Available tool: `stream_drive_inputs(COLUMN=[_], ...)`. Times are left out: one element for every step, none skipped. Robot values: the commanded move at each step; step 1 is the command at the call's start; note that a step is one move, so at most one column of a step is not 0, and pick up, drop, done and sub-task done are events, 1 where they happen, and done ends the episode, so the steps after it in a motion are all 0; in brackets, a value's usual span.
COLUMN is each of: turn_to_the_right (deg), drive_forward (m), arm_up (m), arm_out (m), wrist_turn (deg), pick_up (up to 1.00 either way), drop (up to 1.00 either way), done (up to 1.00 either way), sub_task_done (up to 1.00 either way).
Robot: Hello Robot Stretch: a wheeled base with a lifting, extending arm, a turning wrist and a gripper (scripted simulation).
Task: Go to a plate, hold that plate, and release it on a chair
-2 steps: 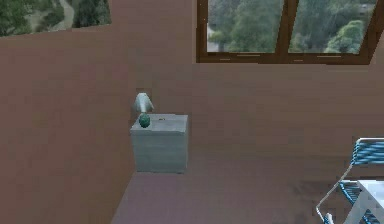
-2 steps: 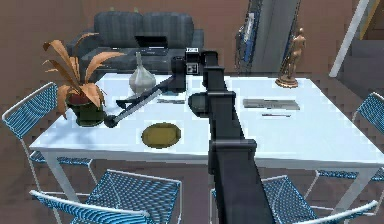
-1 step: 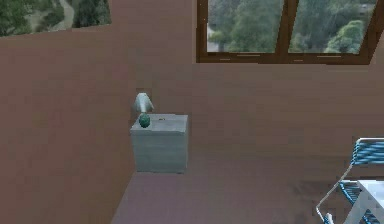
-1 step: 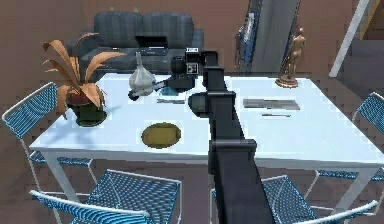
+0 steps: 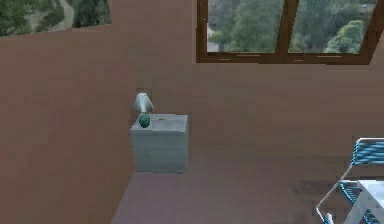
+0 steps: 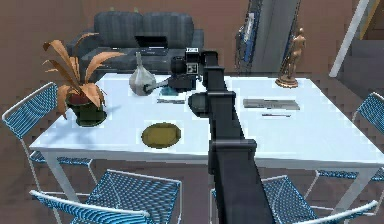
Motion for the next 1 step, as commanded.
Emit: stream_drive_inputs(turn_to_the_right=[0.0], drive_forward=[0.0], arm_up=[-0.3], arm_out=[0.0], wrist_turn=[0.0], pick_up=[0.0], drop=[0.0], done=[0.0], sub_task_done=[0.0])
